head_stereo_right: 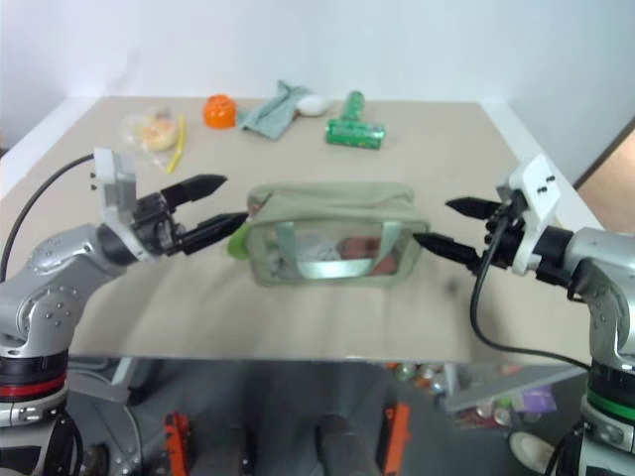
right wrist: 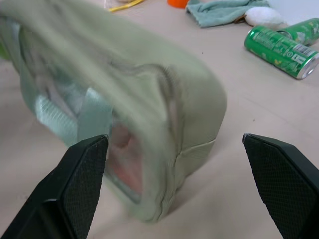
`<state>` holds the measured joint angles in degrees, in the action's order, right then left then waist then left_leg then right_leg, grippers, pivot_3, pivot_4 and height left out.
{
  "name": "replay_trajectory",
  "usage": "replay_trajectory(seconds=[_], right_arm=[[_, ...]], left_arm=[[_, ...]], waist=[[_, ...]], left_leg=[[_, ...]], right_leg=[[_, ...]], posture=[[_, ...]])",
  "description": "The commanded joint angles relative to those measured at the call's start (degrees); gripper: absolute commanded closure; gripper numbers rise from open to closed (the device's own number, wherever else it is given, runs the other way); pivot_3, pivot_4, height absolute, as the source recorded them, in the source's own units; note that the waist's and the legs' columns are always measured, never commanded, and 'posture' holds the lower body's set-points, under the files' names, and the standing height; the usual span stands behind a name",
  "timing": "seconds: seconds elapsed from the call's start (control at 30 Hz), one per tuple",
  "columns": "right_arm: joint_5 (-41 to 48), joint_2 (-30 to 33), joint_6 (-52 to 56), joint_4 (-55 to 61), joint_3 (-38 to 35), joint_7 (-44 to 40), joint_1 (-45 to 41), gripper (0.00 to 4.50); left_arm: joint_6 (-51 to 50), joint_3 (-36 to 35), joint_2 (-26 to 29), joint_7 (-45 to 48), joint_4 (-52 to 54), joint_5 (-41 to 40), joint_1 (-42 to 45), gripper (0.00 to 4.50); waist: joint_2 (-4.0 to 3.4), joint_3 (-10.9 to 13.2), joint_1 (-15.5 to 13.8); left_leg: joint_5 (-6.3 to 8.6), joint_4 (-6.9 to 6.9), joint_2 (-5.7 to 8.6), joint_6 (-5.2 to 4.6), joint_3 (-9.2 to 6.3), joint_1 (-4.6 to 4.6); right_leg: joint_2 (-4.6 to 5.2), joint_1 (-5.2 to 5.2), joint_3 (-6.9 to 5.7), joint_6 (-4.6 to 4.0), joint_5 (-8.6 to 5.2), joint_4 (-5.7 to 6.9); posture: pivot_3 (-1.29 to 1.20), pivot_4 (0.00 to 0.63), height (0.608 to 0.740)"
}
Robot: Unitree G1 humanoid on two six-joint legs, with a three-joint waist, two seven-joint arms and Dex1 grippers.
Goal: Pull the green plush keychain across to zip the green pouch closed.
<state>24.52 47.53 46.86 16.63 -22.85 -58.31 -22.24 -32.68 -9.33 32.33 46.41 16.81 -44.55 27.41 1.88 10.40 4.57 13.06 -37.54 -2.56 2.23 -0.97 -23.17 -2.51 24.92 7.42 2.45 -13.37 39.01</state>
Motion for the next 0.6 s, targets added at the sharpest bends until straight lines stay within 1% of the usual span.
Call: replay_trajectory(seconds=[0.03,0.23,0.33,0.37,0.4,0.43,0.47,0.5,0.53,0.6], right_arm=[[1.18,-0.83,-4.84,1.58,-0.83,2.12,0.52,0.02],[4.1,-1.55,-4.52,1.79,1.53,4.38,-0.24,0.02],[4.82,-1.64,-5.14,1.3,2.62,4.68,0.83,0.76],[5.1,-1.89,-5.27,1.16,2.76,5.07,0.86,1.26],[5.46,-1.92,-5.2,1.1,2.88,5.21,0.9,1.45],[5.53,-1.8,-5.44,1.06,3.07,5.18,0.81,1.8],[5.65,-1.69,-5.63,0.93,3.22,5.32,0.67,2.05],[5.83,-1.58,-5.78,0.8,3.31,5.49,0.53,2.59],[5.88,-1.47,-6.0,0.69,3.43,5.62,0.43,2.85],[5.78,-1.25,-6.59,0.52,3.78,5.76,0.27,3.53]], left_arm=[[-0.91,-1.39,0.8,-0.27,1.0,-1.54,1.26,0.0],[-1.25,-1.0,1.18,-0.09,1.43,-1.16,0.82,0.0],[-1.11,-1.03,1.11,-0.54,1.85,-0.83,0.63,0.0],[-1.06,-1.09,1.13,-0.78,1.97,-0.7,0.59,0.0],[-0.99,-1.16,1.14,-1.02,2.06,-0.54,0.53,0.0],[-1.0,-1.3,1.21,-1.22,2.13,-0.49,0.47,0.0],[-1.21,-1.47,1.3,-1.54,2.19,-0.61,0.4,0.0],[-1.33,-1.67,1.36,-1.9,2.26,-0.68,0.28,0.0],[-1.47,-1.94,1.51,-2.18,2.46,-0.78,0.01,0.0],[-2.12,-2.67,1.6,-3.17,2.86,-1.41,-0.66,0.0]], waist=[[0.0,0.0,-0.01],[0.0,0.0,-0.04],[0.0,0.0,-0.1],[0.0,0.0,-0.1],[0.0,0.0,-0.1],[0.0,0.0,-0.1],[0.0,0.0,-0.1],[0.0,0.0,-0.1],[0.0,0.0,-0.1],[0.0,0.0,-0.05]], left_leg=[[0.0,0.0,0.01,0.0,0.01,0.0],[-0.01,0.0,0.0,0.0,-0.01,-0.01],[0.0,0.0,0.0,0.0,-0.01,-0.03],[0.0,0.0,0.01,0.0,-0.01,-0.04],[0.0,0.0,0.01,0.0,-0.01,-0.04],[0.0,0.0,0.01,0.0,-0.01,-0.04],[0.0,0.0,0.01,0.0,-0.01,-0.03],[0.0,0.0,0.01,0.0,-0.01,-0.03],[0.0,0.0,0.01,0.0,-0.01,-0.03],[0.0,0.0,0.0,0.0,-0.01,-0.03]], right_leg=[[0.0,0.0,0.01,0.0,0.0,0.0],[0.0,0.0,0.0,0.0,-0.01,0.0],[0.0,0.01,0.0,0.0,-0.01,-0.01],[0.0,0.01,0.0,0.01,-0.01,-0.01],[0.0,0.01,0.0,0.01,-0.01,-0.02],[0.01,0.01,0.01,0.01,-0.01,-0.02],[0.01,0.01,0.01,0.0,-0.01,-0.02],[0.0,0.01,0.01,0.0,-0.01,-0.02],[0.0,0.01,0.0,0.0,-0.01,-0.02],[0.0,0.01,0.0,0.0,-0.01,-0.02]], posture=[[0.0,0.15,0.74],[0.0,0.15,0.74],[0.0,0.15,0.74],[0.0,0.15,0.74],[0.0,0.15,0.74],[0.0,0.15,0.74],[0.0,0.15,0.74],[0.0,0.15,0.74],[0.0,0.15,0.74],[0.0,0.15,0.74]])
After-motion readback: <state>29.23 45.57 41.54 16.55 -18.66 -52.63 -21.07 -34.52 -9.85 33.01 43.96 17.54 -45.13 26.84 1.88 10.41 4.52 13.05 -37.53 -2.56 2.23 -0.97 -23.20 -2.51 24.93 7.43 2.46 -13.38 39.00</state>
